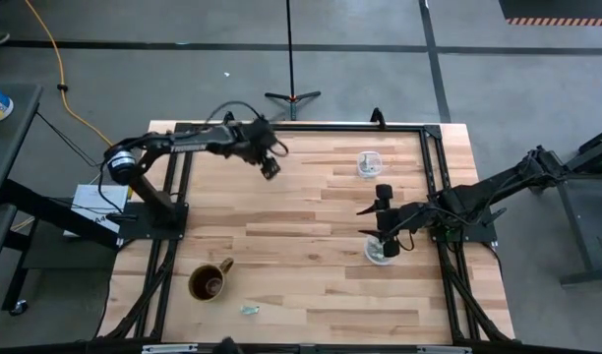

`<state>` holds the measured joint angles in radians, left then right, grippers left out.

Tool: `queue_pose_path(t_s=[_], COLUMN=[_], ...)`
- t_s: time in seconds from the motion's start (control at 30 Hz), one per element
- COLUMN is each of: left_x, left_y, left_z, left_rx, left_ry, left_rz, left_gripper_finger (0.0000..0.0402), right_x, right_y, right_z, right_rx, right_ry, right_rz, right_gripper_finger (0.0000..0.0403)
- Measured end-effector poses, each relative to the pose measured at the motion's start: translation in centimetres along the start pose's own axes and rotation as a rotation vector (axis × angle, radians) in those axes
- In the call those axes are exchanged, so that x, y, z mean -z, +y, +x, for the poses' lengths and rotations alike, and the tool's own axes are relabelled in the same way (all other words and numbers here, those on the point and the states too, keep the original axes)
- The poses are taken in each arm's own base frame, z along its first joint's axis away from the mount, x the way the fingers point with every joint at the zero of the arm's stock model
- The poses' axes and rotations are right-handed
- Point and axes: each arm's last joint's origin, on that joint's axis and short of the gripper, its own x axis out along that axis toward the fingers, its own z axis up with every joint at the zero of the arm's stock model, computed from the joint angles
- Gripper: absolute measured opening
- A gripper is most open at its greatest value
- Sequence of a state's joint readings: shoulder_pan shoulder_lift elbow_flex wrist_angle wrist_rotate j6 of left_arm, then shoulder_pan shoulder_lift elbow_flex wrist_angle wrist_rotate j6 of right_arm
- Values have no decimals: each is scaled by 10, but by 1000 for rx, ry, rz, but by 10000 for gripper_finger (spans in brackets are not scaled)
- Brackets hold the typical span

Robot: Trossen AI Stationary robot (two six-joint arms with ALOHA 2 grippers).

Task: Pick and place items into bin
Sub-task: Put the green stevia packet into the bottom transparent bin

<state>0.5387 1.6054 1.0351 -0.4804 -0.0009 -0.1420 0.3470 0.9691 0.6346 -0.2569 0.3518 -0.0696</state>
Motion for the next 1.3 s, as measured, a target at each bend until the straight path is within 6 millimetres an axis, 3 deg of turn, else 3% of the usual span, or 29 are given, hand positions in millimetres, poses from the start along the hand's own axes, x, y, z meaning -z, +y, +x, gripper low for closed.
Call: queue_pose_path(t_s=[0.13, 0.27, 0.57, 0.9, 1.3], left_x=[-4, 0, 6, 0, 4], left_y=[33, 52, 47, 49, 49], left_z=[3, 15, 43, 47, 51], left_rx=[57, 75, 42, 23, 22], left_ry=[5, 62, 126, 66, 98], left_rz=[-260, -471, -480, -476, -475], left_gripper_finger=[286, 287, 287, 286, 200], right_x=[0, 0, 1, 1, 1], right_y=[0, 0, 0, 0, 0], right_z=[0, 0, 0, 0, 0], right_rx=[2, 2, 8, 7, 7], right_ry=[1, 2, 9, 12, 15], right_rz=[-2, -14, -46, -43, -48], right_gripper_finger=[204, 206, 206, 206, 201])
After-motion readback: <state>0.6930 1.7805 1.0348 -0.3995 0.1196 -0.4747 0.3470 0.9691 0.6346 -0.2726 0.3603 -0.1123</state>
